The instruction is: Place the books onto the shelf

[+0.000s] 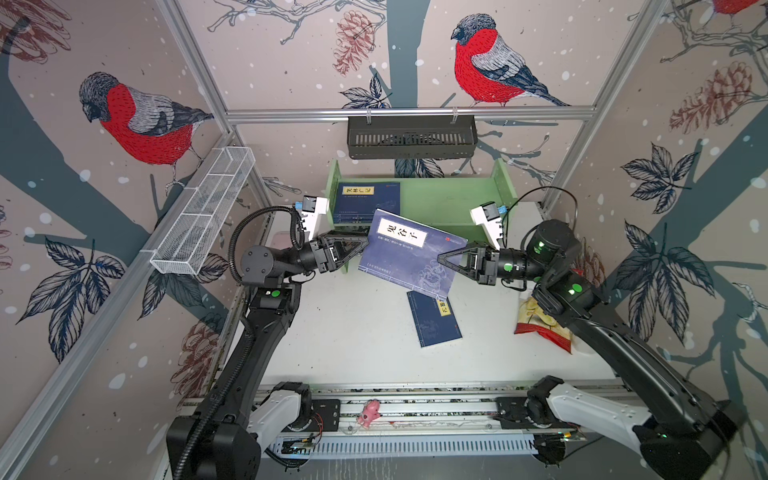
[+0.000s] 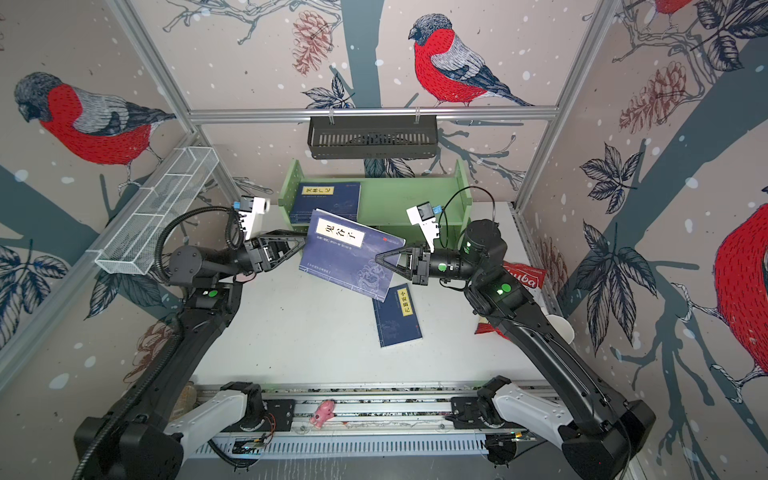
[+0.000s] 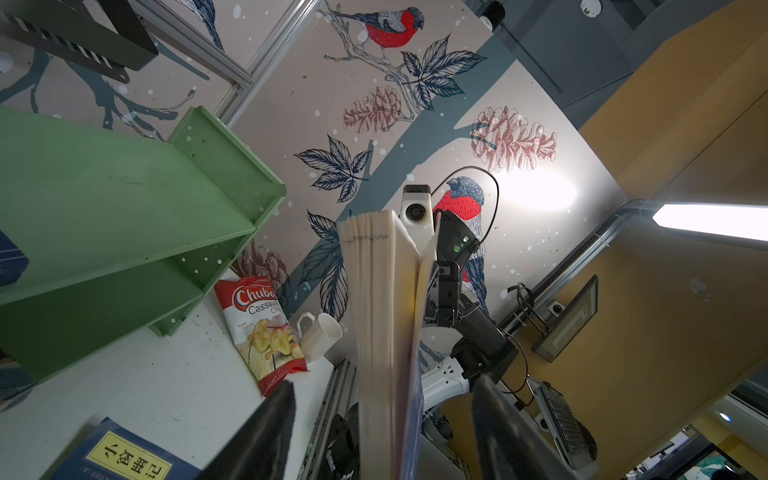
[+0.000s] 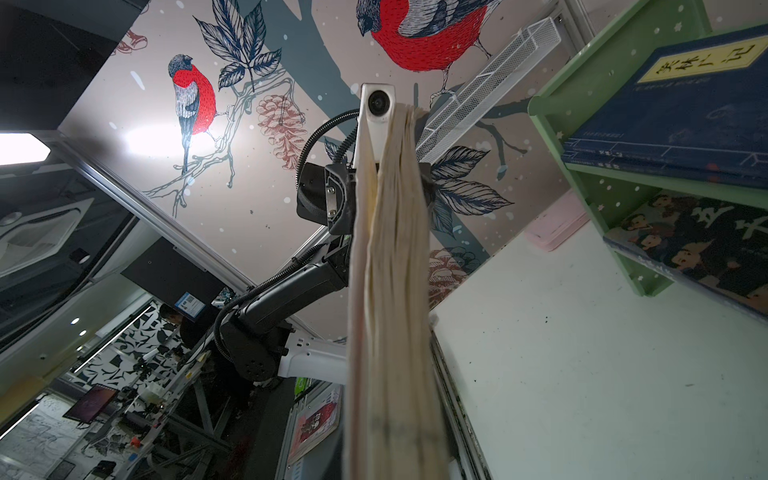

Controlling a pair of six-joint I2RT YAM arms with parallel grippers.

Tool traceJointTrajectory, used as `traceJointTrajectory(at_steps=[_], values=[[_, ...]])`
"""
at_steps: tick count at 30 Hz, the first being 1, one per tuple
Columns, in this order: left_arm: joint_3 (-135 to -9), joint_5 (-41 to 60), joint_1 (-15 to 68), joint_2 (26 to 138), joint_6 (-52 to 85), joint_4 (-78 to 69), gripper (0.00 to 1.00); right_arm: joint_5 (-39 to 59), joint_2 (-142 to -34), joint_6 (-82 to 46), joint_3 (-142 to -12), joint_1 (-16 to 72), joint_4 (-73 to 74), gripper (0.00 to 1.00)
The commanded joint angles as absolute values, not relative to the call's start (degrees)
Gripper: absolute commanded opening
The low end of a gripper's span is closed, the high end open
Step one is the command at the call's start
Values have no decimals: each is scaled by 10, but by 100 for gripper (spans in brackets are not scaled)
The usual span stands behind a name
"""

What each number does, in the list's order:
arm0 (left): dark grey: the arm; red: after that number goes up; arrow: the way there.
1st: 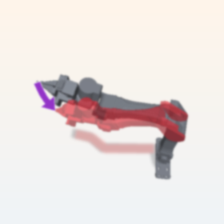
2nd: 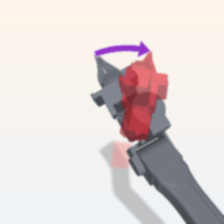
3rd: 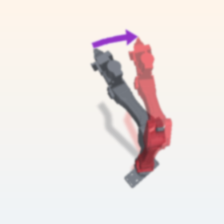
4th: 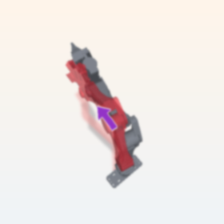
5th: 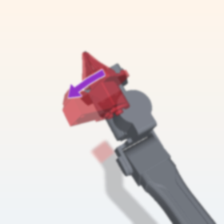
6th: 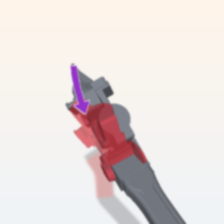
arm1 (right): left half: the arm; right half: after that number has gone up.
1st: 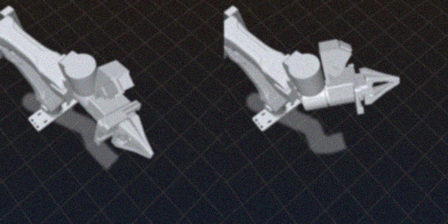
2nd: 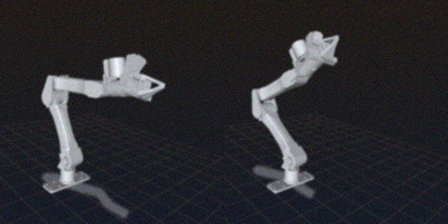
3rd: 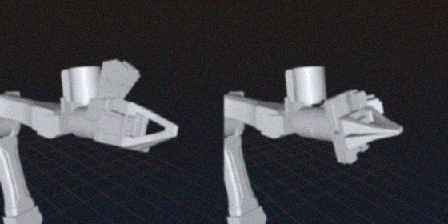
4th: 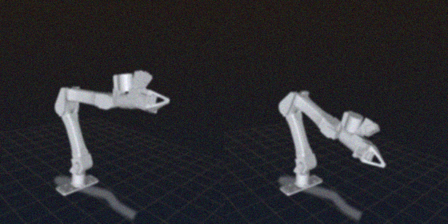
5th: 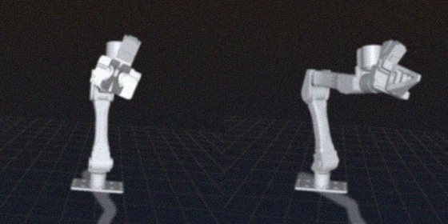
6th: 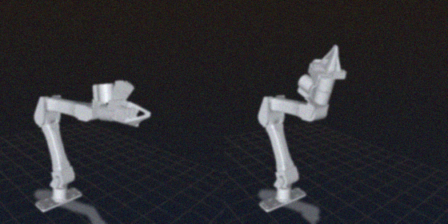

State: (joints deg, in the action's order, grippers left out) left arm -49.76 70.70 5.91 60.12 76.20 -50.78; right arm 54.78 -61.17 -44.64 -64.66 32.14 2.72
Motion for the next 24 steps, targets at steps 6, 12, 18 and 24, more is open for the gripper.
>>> traceJointTrajectory(at_steps=[6,12,18,24], values=[[-486,723,66,602,837,-628,39,594,-652,-444,-679,321,81,1],[-487,715,73,609,836,-626,11,599,-677,-442,-696,321,79,1],[-495,682,73,608,789,-561,0,594,-694,-448,-711,319,71,26],[-521,633,68,607,740,-478,0,579,-689,-478,-694,309,94,37]])
